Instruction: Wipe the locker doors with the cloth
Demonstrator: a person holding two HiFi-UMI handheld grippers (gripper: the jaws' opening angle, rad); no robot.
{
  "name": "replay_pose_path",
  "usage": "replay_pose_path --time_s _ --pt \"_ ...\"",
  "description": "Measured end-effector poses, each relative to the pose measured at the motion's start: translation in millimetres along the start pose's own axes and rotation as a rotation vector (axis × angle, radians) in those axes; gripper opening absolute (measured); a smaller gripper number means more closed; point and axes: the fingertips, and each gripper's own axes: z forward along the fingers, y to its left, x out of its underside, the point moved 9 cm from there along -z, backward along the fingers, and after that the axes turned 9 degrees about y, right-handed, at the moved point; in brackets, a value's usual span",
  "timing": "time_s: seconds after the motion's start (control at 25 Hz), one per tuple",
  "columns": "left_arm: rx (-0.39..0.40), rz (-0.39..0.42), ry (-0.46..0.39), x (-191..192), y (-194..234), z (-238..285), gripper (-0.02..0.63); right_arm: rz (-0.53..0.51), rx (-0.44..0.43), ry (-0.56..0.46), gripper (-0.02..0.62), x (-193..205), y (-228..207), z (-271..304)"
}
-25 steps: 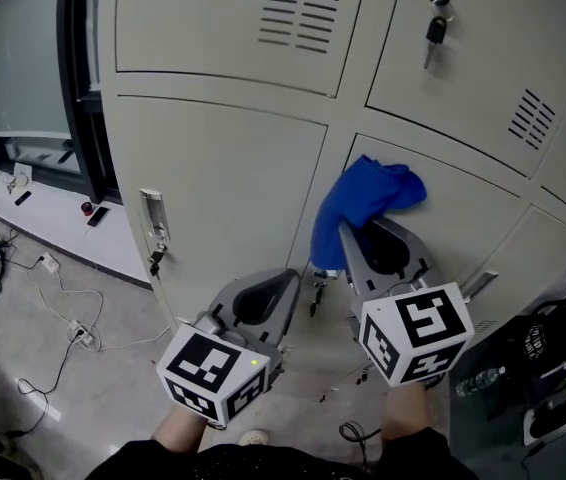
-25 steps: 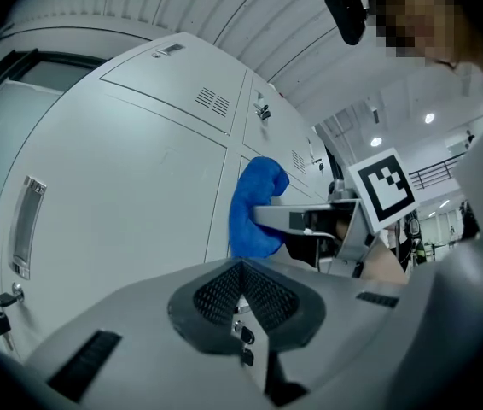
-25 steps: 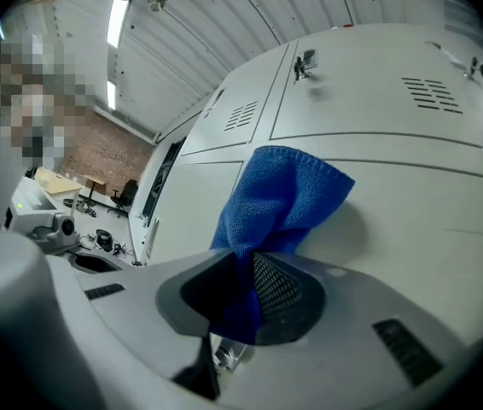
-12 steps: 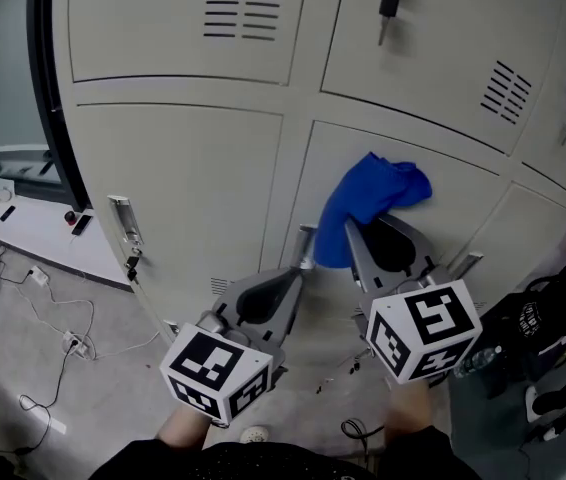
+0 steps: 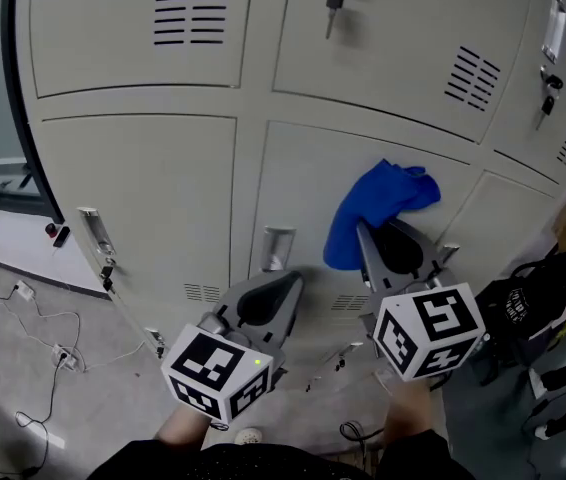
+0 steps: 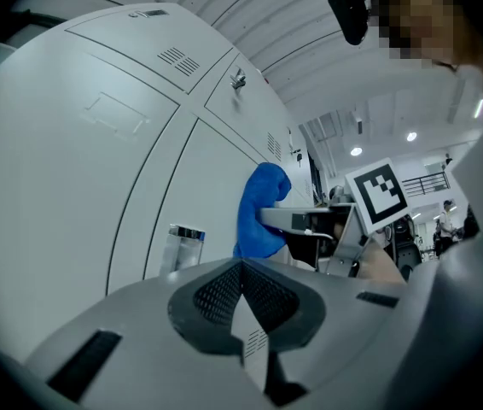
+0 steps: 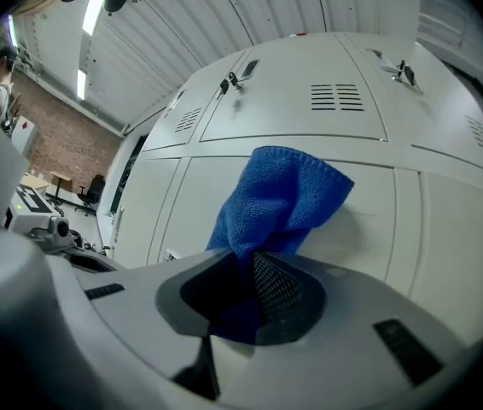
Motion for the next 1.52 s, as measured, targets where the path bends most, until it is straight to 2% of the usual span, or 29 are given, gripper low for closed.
replay_pose_path --time_s 0.76,1.24,1.36,1.52 --pt "0.145 -0.001 0.016 2 -32 46 0.011 0.029 0.197 0.093 0.061 27 -61 -30" --pt "0.135 -0.009 0.019 3 -32 40 0.011 0.021 0.250 0.119 0.061 30 -65 -34" --pt "0.115 -0.014 0.024 6 -29 33 0.011 -0.004 0.232 0.120 0.061 27 -52 -36" --pt "0.066 -0.035 0.019 7 -19 20 0.011 -0.054 0.132 0.095 0.061 20 -15 -32"
